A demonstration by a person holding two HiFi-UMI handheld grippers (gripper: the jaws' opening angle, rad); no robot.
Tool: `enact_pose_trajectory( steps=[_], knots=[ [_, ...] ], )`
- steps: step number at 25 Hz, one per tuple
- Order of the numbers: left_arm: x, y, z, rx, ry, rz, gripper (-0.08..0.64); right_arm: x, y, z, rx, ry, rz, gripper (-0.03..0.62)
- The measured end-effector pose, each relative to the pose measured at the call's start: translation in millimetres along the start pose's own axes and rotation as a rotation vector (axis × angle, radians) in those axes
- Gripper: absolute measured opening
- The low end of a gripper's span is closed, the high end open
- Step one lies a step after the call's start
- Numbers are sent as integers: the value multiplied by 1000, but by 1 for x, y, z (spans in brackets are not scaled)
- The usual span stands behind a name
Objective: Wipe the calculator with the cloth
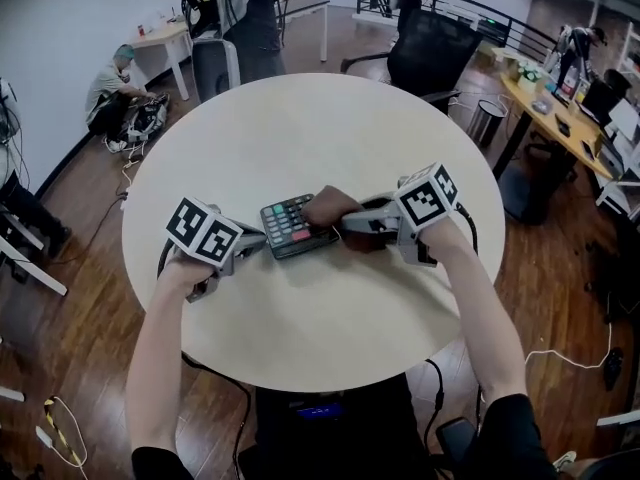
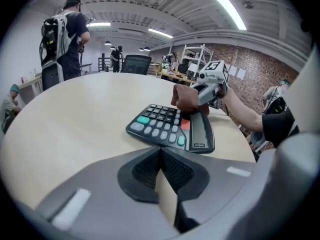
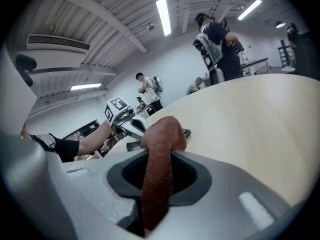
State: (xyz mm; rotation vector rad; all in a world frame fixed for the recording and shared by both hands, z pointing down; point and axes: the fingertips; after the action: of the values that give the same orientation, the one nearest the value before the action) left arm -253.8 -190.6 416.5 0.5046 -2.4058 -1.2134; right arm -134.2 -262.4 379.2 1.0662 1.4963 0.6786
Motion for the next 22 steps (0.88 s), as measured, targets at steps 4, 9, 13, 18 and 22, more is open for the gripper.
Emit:
enact_pose_trajectory(
  steps=[4,9,13,18,22],
  knots=[
    [-15,0,2,-9,40,-60,7,-45,-28,13,-161,228,-36,87],
    [-19,-3,-3,-3,44,-88,6,-66,-47,-33,-145,323,-43,89],
    [-22,-4,-9,-6,32,-102,6,-87,-41,-56,-25,413,0,87],
    [-20,-6,-9,-7,10,-122,6,-52,-18,-42,64,302,-5,87],
    [-19,-5,-8,-19,2,-133,7,-20,4,-6,61,205,-39,87]
  ],
)
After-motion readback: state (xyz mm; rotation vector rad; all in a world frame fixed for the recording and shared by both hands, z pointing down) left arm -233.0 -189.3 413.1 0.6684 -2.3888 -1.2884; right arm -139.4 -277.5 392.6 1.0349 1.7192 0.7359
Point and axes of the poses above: the fingertips, and each gripper's own axes: z backward along the fingers, x to its left, y out of its underside, and after that the axes turned 15 degrees about -x, right-handed
